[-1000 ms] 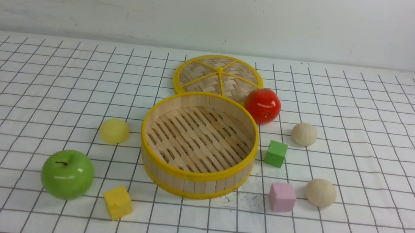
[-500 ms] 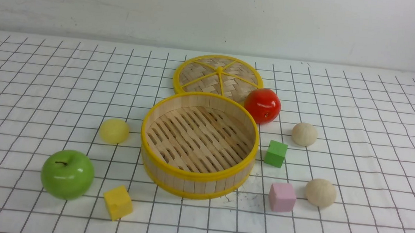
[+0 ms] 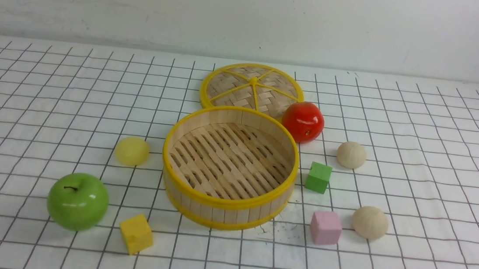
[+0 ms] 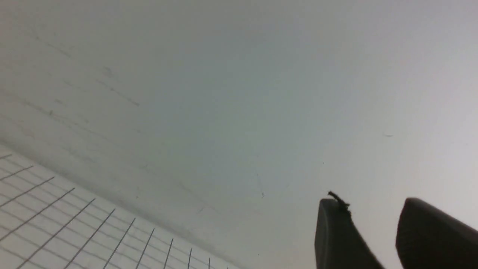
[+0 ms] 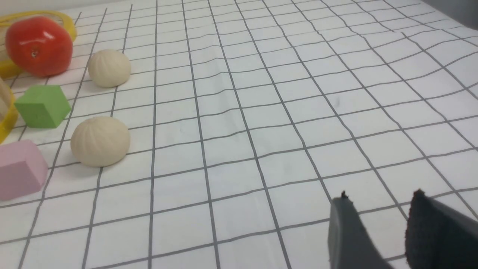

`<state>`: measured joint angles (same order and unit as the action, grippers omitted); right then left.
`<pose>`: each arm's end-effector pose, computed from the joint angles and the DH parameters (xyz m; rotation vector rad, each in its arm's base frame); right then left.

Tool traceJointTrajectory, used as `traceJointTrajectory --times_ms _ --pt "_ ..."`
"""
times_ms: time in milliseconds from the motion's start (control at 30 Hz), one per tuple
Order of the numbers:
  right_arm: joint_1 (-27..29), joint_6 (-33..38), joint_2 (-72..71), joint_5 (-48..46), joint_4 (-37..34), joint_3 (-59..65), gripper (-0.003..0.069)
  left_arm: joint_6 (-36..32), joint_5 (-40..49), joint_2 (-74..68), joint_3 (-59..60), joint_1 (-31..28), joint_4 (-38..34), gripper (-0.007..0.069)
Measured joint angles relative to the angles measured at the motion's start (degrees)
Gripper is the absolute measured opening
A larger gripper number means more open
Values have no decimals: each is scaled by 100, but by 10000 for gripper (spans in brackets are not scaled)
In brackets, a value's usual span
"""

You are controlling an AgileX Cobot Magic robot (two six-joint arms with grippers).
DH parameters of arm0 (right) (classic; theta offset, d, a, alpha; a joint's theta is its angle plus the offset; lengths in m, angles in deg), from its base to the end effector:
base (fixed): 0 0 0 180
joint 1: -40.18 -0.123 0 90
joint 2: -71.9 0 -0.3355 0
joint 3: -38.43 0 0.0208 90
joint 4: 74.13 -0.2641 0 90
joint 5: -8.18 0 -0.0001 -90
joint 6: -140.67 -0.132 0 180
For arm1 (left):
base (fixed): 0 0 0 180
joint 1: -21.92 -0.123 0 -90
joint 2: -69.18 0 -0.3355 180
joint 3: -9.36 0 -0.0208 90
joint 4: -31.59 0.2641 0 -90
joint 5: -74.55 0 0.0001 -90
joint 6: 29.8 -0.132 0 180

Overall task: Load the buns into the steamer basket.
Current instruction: Use the left arm to grab a steamed stuffed bun

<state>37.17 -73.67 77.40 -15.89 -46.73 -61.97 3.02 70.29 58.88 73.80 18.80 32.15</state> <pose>0.0528 -0.0221 0.1610 0.2273 1.8436 -0.0302 0.0436 0.0023 0.3166 -0.3768 1.1835 -0.4427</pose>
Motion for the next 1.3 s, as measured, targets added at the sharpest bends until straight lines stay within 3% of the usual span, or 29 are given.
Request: traceJointTrajectory --times_ms 67,200,400,567,767,867,1033,1300 --pt "0 0 0 0 0 0 239 0 251 -257 -370 0 0 238" --pt "0 0 0 0 0 0 239 4 1869 -1354 -1751 0 -7 238" --pt "0 0 0 0 0 0 239 -196 3817 -2914 -2396 0 101 238" --pt "0 0 0 0 0 0 239 -251 4115 -3871 -2396 0 -56 238" --pt "0 0 7 0 0 0 239 -490 4008 -5078 -2425 0 -976 238" --pt "0 0 7 0 0 0 239 -1022 3984 -5581 -2579 0 -1355 238" --pt "0 0 7 0 0 0 239 -2562 4147 -6661 -3572 0 -2084 238" --pt "0 0 7 0 0 0 239 -3165 4642 -8320 -5359 193 -2410 238"
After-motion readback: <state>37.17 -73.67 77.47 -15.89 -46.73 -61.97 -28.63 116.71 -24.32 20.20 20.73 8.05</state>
